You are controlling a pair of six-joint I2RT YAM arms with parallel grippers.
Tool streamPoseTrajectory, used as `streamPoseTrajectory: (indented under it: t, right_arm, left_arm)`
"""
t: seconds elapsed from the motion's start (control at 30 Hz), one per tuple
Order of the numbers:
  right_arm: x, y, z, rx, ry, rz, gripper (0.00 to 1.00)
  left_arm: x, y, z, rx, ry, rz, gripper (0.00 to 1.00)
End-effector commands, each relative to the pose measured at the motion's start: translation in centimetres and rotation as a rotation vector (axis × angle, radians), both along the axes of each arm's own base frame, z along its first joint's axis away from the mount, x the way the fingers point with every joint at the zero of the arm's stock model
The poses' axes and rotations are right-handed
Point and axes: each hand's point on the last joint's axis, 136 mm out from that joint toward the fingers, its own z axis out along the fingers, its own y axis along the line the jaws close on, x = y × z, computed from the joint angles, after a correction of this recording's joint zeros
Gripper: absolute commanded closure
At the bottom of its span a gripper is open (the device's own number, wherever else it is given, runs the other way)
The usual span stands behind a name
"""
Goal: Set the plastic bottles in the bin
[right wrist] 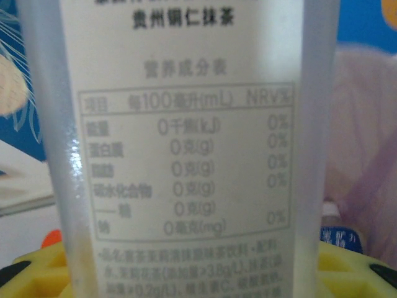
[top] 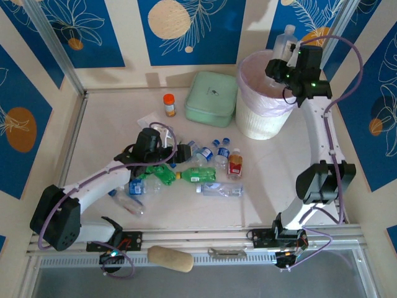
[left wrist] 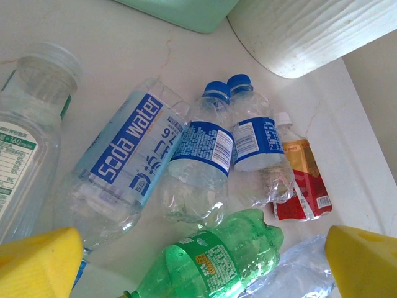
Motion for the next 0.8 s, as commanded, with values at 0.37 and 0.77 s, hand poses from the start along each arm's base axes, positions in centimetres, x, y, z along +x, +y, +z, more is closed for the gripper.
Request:
streamPoseTrajectory:
  t: [0.37,0.77]
  right_arm:
    - [-0.2,0.4,-2.8,-0.004,0.137,0.009,0.23]
    - [-3.2,1.0,3.7,-0.016,0.002,0.022,0.10]
  left_arm:
    - [0.1,-1.4,0.4,0.017,-0.001,-0.054,0.00]
    - [-0.4,0.0,1.4,0.036,-0.021,0.014,0.00]
